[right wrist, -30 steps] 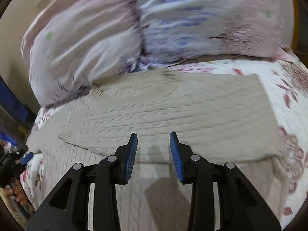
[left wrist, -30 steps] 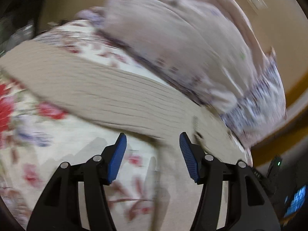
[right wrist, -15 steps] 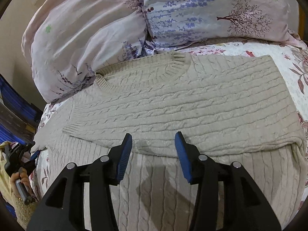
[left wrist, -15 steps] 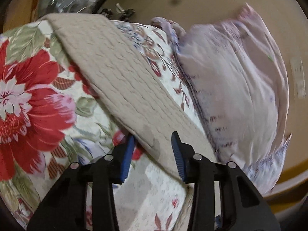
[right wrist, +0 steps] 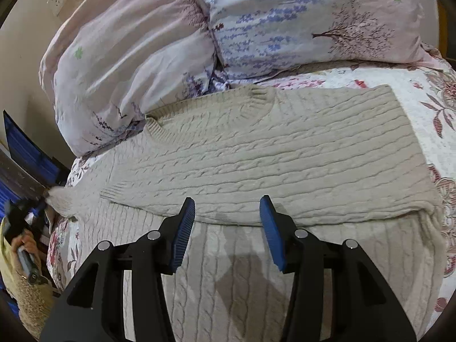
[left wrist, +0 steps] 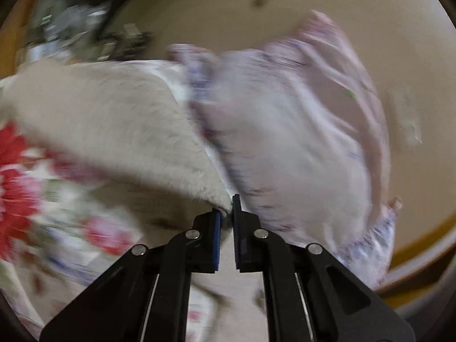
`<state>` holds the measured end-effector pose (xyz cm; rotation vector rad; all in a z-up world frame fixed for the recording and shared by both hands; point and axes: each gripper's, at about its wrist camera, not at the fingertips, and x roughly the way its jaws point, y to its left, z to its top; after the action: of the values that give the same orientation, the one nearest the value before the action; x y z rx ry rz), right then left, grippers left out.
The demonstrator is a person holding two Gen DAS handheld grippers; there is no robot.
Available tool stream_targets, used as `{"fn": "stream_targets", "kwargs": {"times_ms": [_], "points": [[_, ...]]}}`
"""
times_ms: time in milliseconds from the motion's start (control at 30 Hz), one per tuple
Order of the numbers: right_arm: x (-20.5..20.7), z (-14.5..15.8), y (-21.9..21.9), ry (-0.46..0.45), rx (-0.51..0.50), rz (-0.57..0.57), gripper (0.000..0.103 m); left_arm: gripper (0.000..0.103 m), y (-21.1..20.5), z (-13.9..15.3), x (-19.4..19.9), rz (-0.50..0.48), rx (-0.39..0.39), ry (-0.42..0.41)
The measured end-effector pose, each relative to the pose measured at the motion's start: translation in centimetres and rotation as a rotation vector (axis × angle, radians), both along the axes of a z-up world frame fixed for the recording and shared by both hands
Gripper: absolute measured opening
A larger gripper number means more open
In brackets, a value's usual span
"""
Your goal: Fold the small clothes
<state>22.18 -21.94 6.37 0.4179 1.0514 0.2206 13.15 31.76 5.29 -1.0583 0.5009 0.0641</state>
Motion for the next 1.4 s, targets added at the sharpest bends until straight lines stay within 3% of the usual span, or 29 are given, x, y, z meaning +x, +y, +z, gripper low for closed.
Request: {"fn": "stream_targets", "kwargs": {"times_ms": [133,300,433,567,667,767,967,1100,1233,1400], "points": [[-0.5,0.1,-1.1,-0.005,0.011,-0.024,0.049,0.007,-6.5,3.4,2.3,-0.155,0.07,-0.121],[-1.3,-0.2,-2.5,-0.003,0.018,-0.051,0.049,0.007,-15.8,3.4,4.9,-0.373,0.098,-0.186],[-1.7,-0.6,-3.2,0.006,0.015,-0.06,0.049,0.007,-22.0,0.3,6.0,-0.501,0.09,-0.142],[-1.6,-1.1,-3.6,0.021,0.014,-0.073,0.049,0.007,-24.6,-3.3,6.6,-0.55,0.061,-0.042],[-1.6,-1.1,-3.5,0.022,0.02,-0.07,0.049,0.011,-24.4,-4.4,6.5,-0.547,0.022,-0.001],[-1.6,-1.1,-3.4,0.02,0.027,-0.062,0.049,0.033,-22.6,-4.9,5.9,-0.482,-0.029,0.031],[-1.3,-0.3,-1.7,-0.016,0.03,-0.001,0.049,0.037,-18.5,-6.0,4.8,-0.376,-0.11,0.074],[-1.3,2.3,2.6,-0.127,-0.004,0.17,0.049,0.046,-16.3,-6.4,3.7,-0.344,-0.143,0.094],[-1.3,5.0,9.3,-0.271,-0.071,0.415,0.049,0.049,-13.8,-6.5,2.2,-0.297,-0.158,0.093],[-0.9,4.5,18.0,-0.37,-0.263,0.648,0.049,0.049,-12.2,-6.3,1.8,-0.262,-0.111,0.117]]}}
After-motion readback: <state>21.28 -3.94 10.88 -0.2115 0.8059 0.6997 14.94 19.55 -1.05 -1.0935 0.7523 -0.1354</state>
